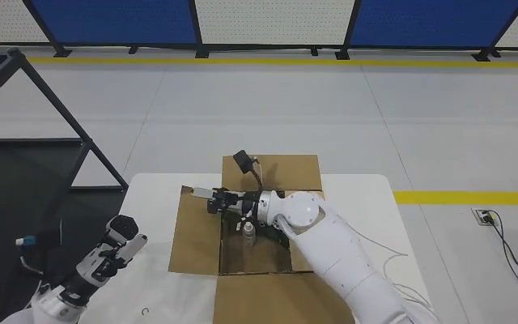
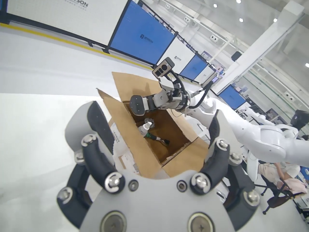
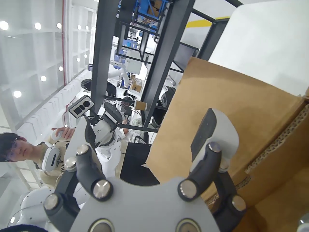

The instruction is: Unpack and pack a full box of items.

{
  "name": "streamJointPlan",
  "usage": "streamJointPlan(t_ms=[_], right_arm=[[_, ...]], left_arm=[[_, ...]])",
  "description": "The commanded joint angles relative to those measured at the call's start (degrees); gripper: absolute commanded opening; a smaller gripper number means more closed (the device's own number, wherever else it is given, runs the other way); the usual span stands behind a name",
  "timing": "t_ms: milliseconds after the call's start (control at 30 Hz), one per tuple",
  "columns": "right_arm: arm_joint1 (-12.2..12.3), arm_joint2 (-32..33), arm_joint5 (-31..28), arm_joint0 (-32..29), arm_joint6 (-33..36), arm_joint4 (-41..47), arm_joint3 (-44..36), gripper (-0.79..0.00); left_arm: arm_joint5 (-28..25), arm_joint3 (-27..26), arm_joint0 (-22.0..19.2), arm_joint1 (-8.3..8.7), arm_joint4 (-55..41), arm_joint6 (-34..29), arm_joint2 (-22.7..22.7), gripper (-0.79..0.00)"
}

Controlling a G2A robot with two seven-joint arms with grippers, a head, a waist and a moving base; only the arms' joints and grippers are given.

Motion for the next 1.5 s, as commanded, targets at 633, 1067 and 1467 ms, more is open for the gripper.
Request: streamJointPlan(t_ms=[633,1067,1467], right_arm=[[12.7,36.9,4.5,-46.1,-1.9,-7.7,-61.6,0.0],[13.9,43.7,5.4,-56.8,-6.0,-7.9,-70.9,0.0],[14.0,43.1,5.7,-57.0,-7.4,-7.5,-71.0,0.0]], left_arm=[[2.1,4.7,-22.1,-0.33,2.7,-11.7,25.4,0.0],[11.2,12.7,-34.6,-3.3,5.2,-13.7,44.0,0.0],[12.3,14.9,-34.2,-3.62,-2.9,-14.3,43.9,0.0]])
